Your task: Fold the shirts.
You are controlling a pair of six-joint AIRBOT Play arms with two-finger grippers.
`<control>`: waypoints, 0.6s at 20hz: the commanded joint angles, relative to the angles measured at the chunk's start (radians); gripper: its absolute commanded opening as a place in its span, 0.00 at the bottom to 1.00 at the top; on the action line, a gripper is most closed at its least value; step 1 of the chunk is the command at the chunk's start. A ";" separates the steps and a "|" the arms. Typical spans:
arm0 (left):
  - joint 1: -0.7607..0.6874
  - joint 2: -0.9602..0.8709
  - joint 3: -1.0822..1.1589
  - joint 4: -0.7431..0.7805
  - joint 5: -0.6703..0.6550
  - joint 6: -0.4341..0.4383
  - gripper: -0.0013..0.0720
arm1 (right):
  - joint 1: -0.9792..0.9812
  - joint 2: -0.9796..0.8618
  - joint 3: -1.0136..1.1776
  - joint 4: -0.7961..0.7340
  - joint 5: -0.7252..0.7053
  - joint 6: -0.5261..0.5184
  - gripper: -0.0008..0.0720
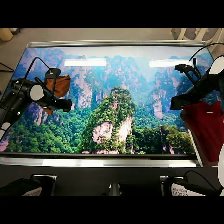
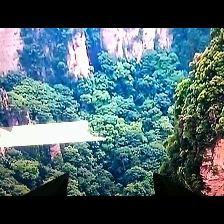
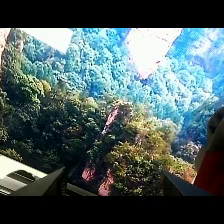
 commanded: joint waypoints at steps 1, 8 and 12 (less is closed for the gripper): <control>0.000 0.001 0.000 0.000 0.000 0.000 0.87 | 0.001 -0.001 0.000 0.000 0.000 0.000 0.87; 0.001 -0.006 -0.001 0.000 0.047 -0.034 0.87 | 0.001 -0.001 0.000 0.003 -0.182 0.004 0.87; 0.001 -0.019 0.000 0.005 0.222 -0.033 0.87 | 0.001 -0.001 0.000 0.000 -0.266 0.004 0.87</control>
